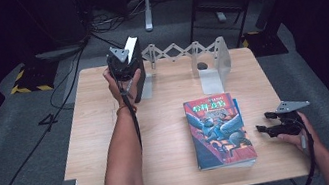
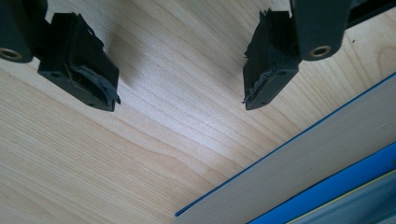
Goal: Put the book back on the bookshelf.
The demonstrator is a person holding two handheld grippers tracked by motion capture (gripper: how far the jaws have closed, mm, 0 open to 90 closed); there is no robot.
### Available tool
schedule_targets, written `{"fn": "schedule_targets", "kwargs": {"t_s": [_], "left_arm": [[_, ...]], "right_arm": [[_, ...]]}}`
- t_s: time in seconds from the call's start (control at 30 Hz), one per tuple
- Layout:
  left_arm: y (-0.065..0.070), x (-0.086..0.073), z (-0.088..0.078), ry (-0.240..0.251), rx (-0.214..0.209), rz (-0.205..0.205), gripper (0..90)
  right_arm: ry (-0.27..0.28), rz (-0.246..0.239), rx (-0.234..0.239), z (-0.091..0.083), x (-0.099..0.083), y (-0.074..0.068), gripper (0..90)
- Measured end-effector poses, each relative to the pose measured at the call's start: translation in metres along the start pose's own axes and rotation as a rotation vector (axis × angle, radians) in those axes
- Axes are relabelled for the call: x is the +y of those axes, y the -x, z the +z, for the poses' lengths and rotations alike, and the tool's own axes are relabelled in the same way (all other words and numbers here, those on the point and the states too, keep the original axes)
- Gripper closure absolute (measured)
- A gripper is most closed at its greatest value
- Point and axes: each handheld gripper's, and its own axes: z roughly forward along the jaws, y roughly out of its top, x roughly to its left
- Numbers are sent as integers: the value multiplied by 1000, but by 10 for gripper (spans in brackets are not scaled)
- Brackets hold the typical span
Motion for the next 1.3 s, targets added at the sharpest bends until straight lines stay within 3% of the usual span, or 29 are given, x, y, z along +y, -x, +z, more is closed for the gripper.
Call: {"fn": "schedule_targets", "kwargs": {"t_s": [0.1, 0.2, 0.37, 0.63, 0.7, 0.87, 1.03, 1.13, 1.3], "left_arm": [[2, 1, -1, 7, -6, 19, 474], [0, 2, -4, 21, -14, 0, 450], [-4, 7, -13, 32, -19, 20, 410], [-5, 9, -29, 32, -33, 41, 291], [-5, 7, -35, 41, -62, 31, 260], [-2, 4, -50, 40, -109, 57, 231], [2, -3, -74, 50, -176, 98, 209], [4, -8, -87, 59, -192, 139, 208], [5, -18, -108, 74, -235, 164, 202]], "right_arm": [[-2, -1, 2, 0, 0, 0, 271], [-1, -1, 0, 0, 0, 0, 269], [-2, -2, 1, 0, 0, 0, 269], [-2, -1, -2, 0, 0, 0, 269], [-3, 0, -3, 0, 0, 0, 267], [-6, 2, -5, 0, 0, 0, 260], [-8, 4, -8, 0, 0, -1, 253], [-7, 7, -7, 0, 1, -1, 253], [-11, 9, -17, 0, 1, -1, 246]]}}
